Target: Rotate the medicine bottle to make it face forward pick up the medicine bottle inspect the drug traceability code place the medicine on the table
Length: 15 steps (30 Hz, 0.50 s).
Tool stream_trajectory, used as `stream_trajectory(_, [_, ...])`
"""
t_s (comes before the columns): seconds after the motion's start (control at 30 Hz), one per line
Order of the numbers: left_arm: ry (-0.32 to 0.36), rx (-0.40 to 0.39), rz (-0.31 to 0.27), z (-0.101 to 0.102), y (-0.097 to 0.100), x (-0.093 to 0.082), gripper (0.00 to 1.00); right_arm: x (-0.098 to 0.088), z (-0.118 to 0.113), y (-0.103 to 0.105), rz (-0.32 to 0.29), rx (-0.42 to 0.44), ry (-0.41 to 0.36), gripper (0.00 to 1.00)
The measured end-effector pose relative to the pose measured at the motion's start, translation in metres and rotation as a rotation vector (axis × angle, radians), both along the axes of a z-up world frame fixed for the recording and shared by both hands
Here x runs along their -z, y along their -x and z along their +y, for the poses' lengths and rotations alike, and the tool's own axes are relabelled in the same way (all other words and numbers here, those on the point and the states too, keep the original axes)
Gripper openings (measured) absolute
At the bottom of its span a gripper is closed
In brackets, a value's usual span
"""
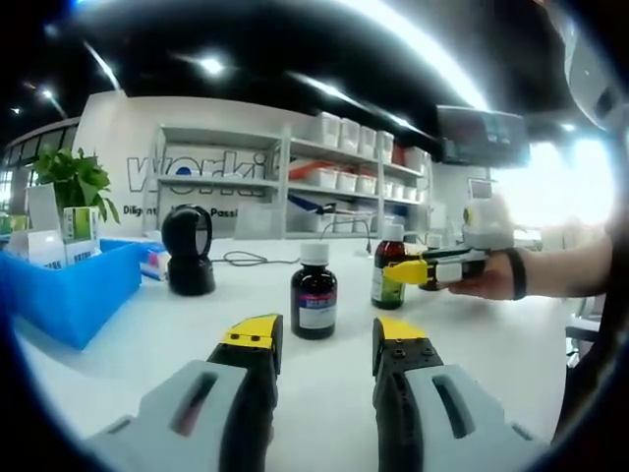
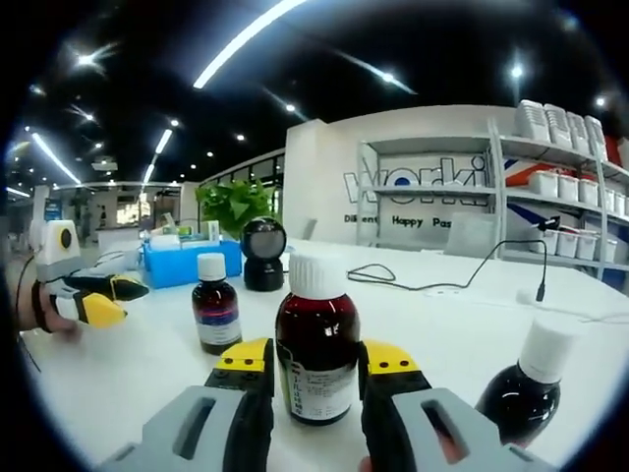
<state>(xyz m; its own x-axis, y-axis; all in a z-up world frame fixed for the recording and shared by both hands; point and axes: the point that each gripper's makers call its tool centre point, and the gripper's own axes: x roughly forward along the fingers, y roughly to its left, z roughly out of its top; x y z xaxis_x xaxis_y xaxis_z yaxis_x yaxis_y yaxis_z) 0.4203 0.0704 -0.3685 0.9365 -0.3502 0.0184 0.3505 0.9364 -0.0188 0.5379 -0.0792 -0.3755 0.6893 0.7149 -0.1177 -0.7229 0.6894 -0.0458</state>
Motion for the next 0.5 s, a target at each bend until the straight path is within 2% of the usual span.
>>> stream_trajectory(0.07, [-0.003,0.0,0.0,-0.0002,0.0001,-0.0001,0.27,0.0012,0.0019,0.0004,-0.006,-0.039,-0.005,0.31])
stream_trajectory(0.13, [-0.006,-0.002,-0.002,-0.0003,0.0002,-0.0003,0.27,0.0035,0.0003,-0.0023,-0.014,-0.042,0.009,0.28])
stream_trajectory(0.5, [-0.015,-0.006,0.001,-0.0001,-0.0002,0.0006,0.27,0.0065,0.006,-0.0032,-0.011,-0.081,0.009,0.29])
